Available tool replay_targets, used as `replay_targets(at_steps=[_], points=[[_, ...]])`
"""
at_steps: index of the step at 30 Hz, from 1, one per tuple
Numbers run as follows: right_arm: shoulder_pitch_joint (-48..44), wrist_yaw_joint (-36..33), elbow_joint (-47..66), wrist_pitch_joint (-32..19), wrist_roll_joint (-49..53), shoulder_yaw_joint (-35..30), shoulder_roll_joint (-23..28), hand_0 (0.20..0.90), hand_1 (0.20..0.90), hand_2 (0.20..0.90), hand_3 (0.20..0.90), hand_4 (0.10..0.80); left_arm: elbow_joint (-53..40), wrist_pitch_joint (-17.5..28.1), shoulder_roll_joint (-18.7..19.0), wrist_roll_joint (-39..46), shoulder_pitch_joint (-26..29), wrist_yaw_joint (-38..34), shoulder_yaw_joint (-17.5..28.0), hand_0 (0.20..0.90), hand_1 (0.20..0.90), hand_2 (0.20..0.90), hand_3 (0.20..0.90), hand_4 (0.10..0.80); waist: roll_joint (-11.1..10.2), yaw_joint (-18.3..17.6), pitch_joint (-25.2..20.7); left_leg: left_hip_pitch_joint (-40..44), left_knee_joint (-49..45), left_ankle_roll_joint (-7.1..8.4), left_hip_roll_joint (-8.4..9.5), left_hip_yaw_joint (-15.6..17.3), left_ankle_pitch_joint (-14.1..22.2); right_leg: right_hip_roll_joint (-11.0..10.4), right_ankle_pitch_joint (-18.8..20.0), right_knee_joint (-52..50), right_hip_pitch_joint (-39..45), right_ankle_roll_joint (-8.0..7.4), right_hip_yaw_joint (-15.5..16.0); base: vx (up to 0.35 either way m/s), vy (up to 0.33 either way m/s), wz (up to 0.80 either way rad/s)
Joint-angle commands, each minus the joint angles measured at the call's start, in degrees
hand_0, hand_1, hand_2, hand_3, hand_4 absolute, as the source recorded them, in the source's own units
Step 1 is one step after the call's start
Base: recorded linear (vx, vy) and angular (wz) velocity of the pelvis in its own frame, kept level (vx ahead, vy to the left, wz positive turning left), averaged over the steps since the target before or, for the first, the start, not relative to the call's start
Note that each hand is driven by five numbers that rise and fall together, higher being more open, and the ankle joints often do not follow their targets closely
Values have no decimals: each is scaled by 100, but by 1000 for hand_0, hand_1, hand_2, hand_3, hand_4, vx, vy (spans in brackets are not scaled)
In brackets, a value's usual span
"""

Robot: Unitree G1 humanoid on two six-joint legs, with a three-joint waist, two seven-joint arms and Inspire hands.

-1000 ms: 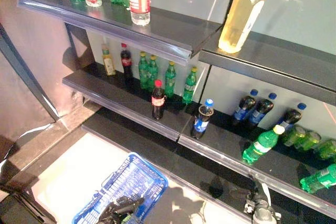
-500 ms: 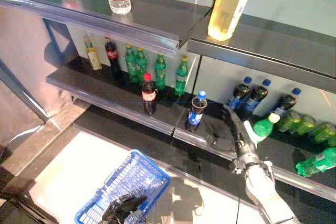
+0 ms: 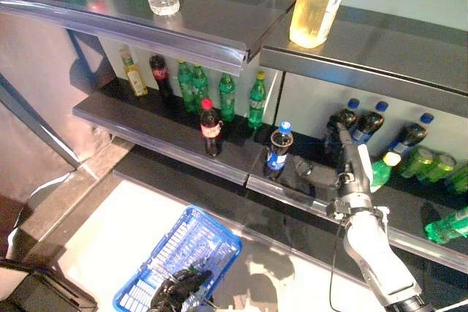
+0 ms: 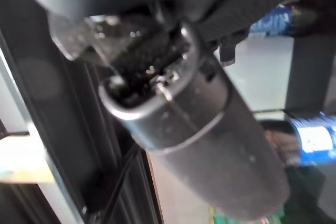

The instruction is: Pick up the drink and place into the basket.

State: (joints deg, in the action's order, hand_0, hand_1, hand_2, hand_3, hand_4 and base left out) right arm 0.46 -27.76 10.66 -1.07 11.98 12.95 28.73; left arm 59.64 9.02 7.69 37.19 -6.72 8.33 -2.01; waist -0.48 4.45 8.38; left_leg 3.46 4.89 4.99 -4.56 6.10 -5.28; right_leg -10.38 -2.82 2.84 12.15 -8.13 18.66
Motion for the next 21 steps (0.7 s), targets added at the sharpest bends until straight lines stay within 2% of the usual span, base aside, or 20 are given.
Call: replay_targets(at_steps=[1,7,11,15,18,21], points=[[-722,-753,647,-260,-174,-323,337,900,900,900,900,800,40,303,198,-116,-369,169,-459,300,300,300,200,100,198,238,13,84,-669,51,-229,19,607,-360,157,-961,-852,110,161,41,53,5],[-938,-1114,336,-161,13,-313,389,900,900,900,900,800,-88,357,200,62,-369,236,-664,300,300,300,200,100,333,237,315,-235,-1090,18,-99,-138,673,-475,-49,-1577,-1240,198,160,18,110,6],[-1282,-1279,198,-214,30,-180,414,900,900,900,900,800,-338,429,276,358,-217,255,-929,300,300,300,200,100,399,234,776,-624,-1480,-42,56,-262,744,-574,-206,-2139,-1665,272,95,-76,99,15],[-1407,-1303,147,-249,44,-132,411,900,900,900,900,800,-396,454,298,435,-165,250,-989,300,300,300,200,100,403,238,892,-731,-1577,-62,79,-276,756,-606,-227,-2268,-1785,288,75,-56,33,10],[-1967,-1472,87,-221,50,122,460,900,900,900,900,800,-671,546,368,823,65,214,-1250,300,300,300,200,100,449,259,1346,-1089,-1903,-116,179,-332,791,-698,-294,-2690,-2196,340,-22,-123,65,-6],[-2221,-1570,29,-152,68,216,477,900,900,900,900,800,-769,563,369,947,133,213,-1358,300,300,300,200,100,494,272,1492,-1213,-2005,-140,230,-356,784,-734,-305,-2811,-2319,366,-57,-45,55,3]])
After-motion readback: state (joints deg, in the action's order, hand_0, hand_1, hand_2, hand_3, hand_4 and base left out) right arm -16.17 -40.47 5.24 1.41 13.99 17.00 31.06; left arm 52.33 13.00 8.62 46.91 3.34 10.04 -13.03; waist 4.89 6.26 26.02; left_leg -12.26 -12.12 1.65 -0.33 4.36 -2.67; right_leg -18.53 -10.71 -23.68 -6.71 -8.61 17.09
